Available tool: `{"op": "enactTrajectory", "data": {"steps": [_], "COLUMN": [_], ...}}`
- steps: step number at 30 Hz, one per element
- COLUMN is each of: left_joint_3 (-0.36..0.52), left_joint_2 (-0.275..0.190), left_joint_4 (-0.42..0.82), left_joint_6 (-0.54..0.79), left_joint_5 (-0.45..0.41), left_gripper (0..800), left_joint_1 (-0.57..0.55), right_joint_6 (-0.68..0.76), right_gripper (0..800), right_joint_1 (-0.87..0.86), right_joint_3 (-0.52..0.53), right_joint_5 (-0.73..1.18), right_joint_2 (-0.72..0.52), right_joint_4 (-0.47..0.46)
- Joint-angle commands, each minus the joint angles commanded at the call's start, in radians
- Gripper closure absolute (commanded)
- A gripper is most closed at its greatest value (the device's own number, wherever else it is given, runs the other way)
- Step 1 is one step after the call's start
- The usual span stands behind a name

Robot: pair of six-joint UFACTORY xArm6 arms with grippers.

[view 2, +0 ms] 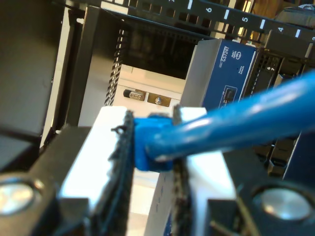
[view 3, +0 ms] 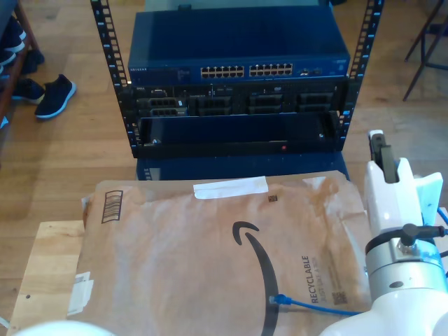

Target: Grab the cable and plug it in

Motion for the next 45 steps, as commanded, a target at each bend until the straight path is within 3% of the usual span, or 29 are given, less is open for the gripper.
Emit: {"op": "enactTrajectory", "data": {"steps": [3,8,21,27,31,37,45], "left_joint_3": [0.032,0.034,0.032,0.032,0.032,0.032,0.032], "left_joint_2": [0.029,0.061,0.061,0.061,0.061,0.061,0.061], "left_joint_4": [0.006,0.003,0.003,0.003,0.005,0.003,0.003], "left_joint_6": [0.006,0.006,0.005,0.005,0.005,0.005,0.005], "left_joint_5": [-0.051,-0.060,-0.058,-0.058,-0.058,-0.058,-0.058], "left_gripper": [0,0,0,0,0,0,0], "left_joint_1": [0.034,0.035,0.035,0.035,0.035,0.035,0.035], "right_joint_6": [0.003,0.006,0.000,0.000,0.006,0.011,0.058], "right_gripper": [799,799,799,800,800,800,800], "right_joint_1": [0.003,0.028,0.072,0.094,0.209,0.210,0.213], "right_joint_3": [0.000,-0.002,-0.034,-0.061,-0.058,-0.117,-0.107], "right_joint_5": [-0.002,-0.002,0.003,0.003,-0.005,-0.006,-0.008], "right_joint_2": [0.000,0.000,0.014,0.071,0.121,0.192,0.256], "right_joint_4": [0.014,0.041,0.094,0.095,0.117,0.118,0.157]}}
